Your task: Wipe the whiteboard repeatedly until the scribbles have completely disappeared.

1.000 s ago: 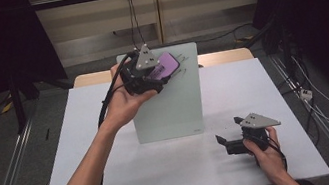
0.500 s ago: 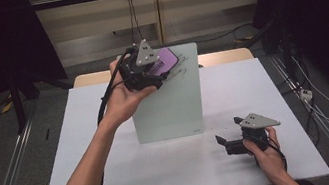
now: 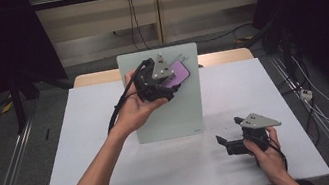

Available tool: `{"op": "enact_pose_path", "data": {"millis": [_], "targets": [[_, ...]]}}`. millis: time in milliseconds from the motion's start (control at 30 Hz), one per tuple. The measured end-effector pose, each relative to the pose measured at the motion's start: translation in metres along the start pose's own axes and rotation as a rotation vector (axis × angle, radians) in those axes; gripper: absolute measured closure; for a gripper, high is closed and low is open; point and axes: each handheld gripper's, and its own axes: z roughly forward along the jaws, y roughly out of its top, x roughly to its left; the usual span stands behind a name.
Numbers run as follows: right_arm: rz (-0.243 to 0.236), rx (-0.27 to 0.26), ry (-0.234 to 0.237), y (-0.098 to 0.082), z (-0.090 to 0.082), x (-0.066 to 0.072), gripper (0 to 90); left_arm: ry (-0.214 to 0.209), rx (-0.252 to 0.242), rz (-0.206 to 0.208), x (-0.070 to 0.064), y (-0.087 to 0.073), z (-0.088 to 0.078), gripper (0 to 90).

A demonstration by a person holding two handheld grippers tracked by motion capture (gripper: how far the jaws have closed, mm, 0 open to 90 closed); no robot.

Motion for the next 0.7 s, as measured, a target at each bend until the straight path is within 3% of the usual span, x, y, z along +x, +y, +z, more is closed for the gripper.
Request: {"op": "enact_pose_path", "data": {"millis": [300, 700], "targets": [[0.001, 0.002, -0.001, 0.000, 0.000, 0.000, 6.1, -0.051, 0.035, -0.006, -0.016, -0.016, 0.010, 40.8], [0.002, 0.004, 0.001, 0.000, 0.000, 0.000, 6.1, -0.009, 0.004, -0.049, 0.016, -0.003, -0.013, 40.8]]}}
